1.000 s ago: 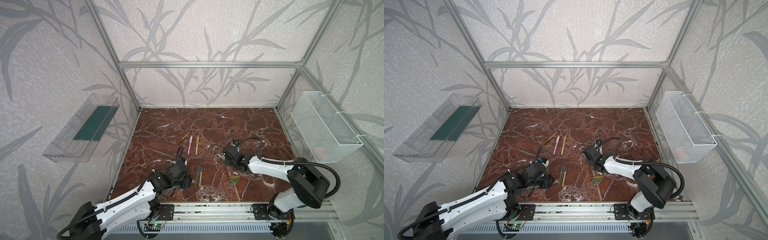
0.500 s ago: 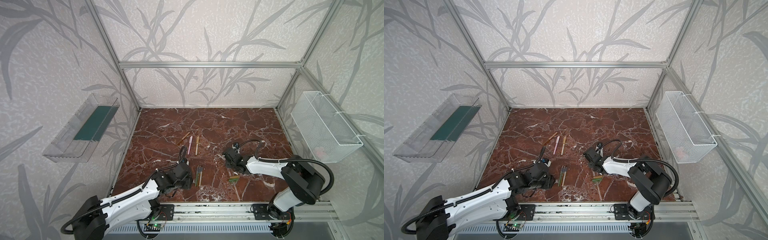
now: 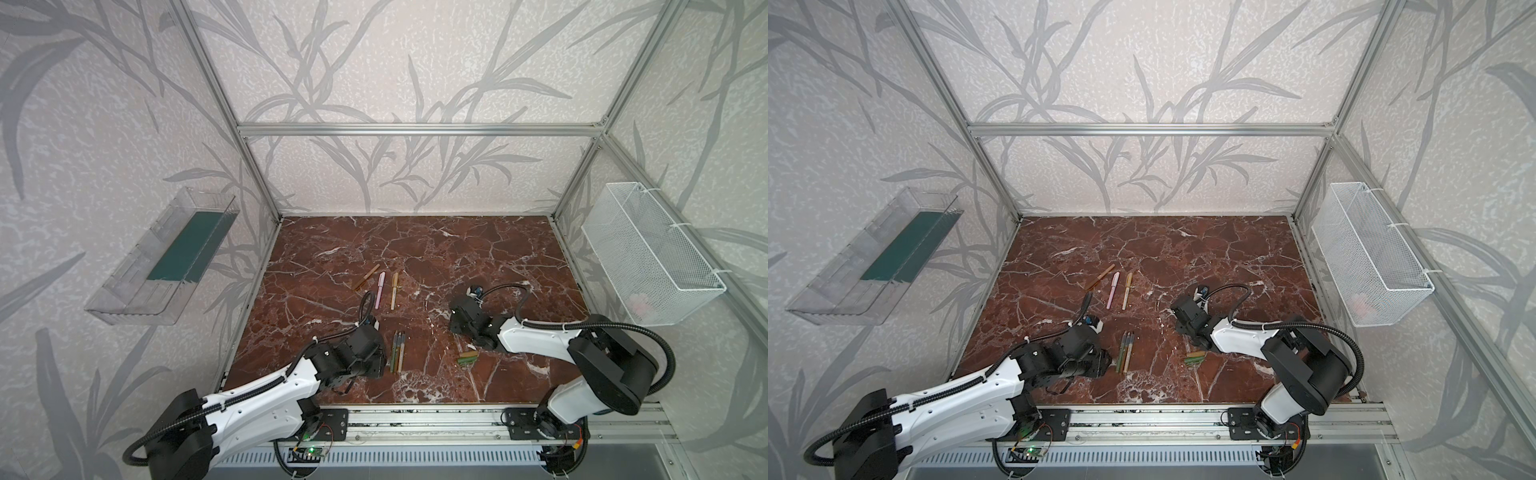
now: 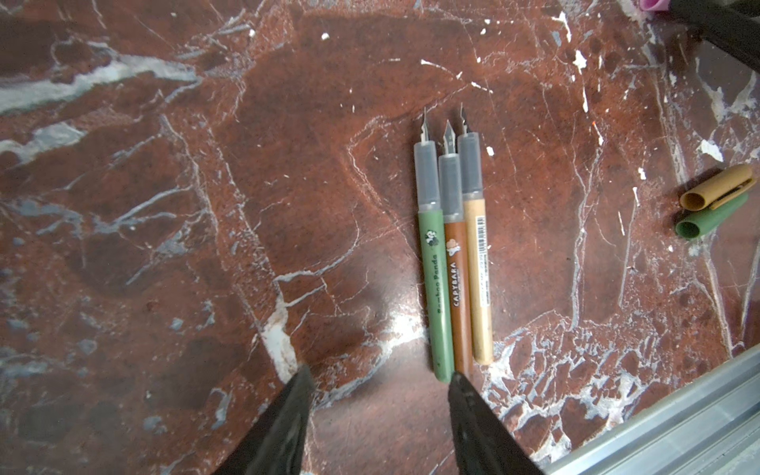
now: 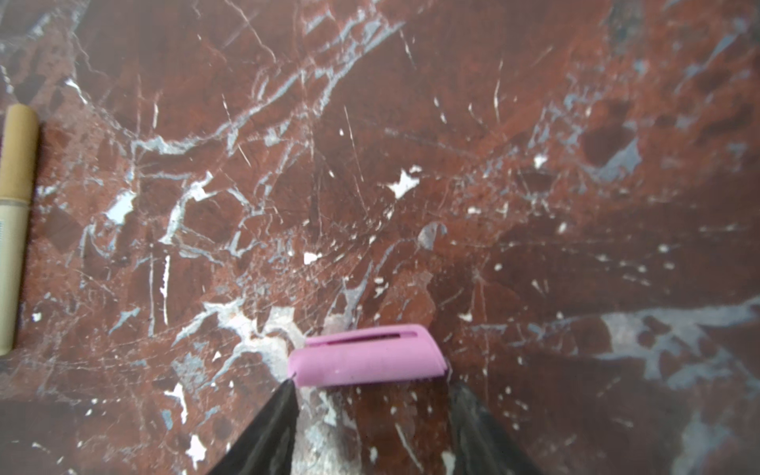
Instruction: Insert the pens into the pen caps
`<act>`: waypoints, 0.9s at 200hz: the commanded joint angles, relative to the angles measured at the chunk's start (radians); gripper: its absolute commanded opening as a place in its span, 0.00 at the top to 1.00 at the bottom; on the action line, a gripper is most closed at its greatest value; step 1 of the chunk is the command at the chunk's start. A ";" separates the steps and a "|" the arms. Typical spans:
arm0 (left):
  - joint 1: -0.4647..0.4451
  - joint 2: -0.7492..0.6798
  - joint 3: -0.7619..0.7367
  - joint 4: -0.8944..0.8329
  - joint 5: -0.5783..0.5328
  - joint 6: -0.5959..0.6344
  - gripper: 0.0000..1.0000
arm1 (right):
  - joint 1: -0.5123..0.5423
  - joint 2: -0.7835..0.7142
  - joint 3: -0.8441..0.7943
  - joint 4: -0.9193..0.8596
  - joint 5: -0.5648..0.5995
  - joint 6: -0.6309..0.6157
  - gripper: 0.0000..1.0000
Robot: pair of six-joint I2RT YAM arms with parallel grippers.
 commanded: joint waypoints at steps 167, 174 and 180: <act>-0.006 0.045 0.079 0.002 -0.047 0.041 0.44 | 0.040 0.140 0.248 -0.220 0.007 -0.123 0.58; -0.006 0.051 0.081 0.005 -0.046 0.043 0.44 | 0.041 0.148 0.254 -0.220 0.001 -0.125 0.58; -0.006 0.056 0.083 0.007 -0.047 0.046 0.44 | 0.041 0.157 0.261 -0.220 -0.004 -0.128 0.58</act>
